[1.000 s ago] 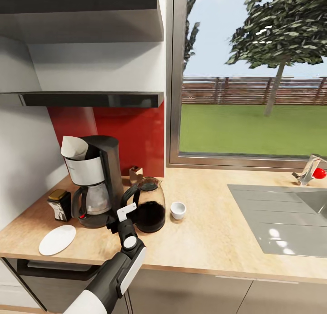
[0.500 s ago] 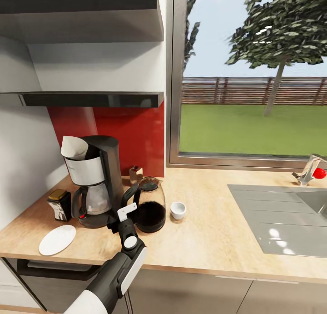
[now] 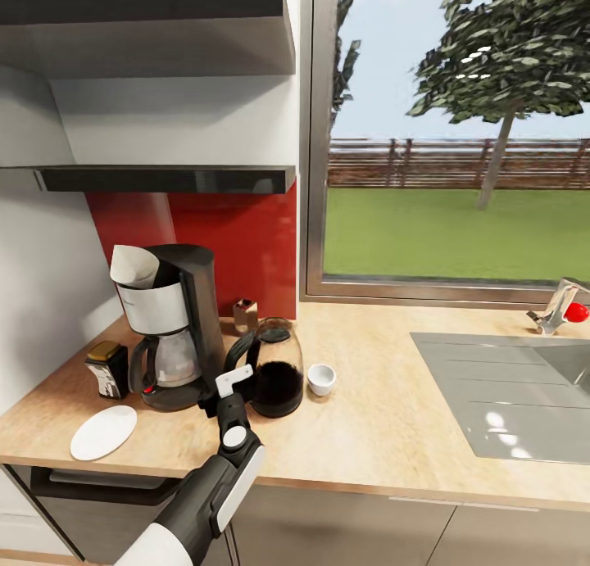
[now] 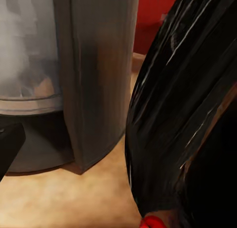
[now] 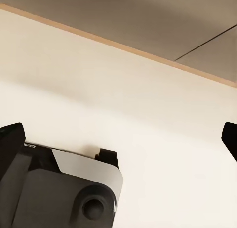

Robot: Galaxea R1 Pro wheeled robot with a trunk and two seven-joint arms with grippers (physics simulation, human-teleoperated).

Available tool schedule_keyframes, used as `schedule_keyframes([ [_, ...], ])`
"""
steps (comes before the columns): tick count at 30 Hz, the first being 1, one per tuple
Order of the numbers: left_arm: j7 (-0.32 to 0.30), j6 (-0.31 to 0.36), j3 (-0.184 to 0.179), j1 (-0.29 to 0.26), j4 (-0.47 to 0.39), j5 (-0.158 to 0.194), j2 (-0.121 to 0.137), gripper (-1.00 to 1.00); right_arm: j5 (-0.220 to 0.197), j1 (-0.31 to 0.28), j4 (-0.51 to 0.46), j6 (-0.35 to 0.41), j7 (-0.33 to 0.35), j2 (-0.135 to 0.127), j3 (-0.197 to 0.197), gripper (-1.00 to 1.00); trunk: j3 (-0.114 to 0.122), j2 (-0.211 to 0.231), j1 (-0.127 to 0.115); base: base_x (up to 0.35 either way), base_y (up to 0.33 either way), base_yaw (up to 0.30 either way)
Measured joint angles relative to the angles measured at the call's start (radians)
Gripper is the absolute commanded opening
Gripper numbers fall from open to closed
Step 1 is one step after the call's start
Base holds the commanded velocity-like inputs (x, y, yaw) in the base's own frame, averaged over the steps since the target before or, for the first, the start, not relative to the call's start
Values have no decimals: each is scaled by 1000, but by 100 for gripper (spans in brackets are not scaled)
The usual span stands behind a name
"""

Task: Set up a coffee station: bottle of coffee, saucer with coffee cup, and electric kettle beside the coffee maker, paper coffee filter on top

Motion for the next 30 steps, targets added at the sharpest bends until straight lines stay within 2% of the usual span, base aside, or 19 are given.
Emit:
schedule_keyframes([
  [30,5,-2,0,0,0,-1,0,100,1,0,0,0,0,0,0,100,0,0,0,-44,-11,0],
])
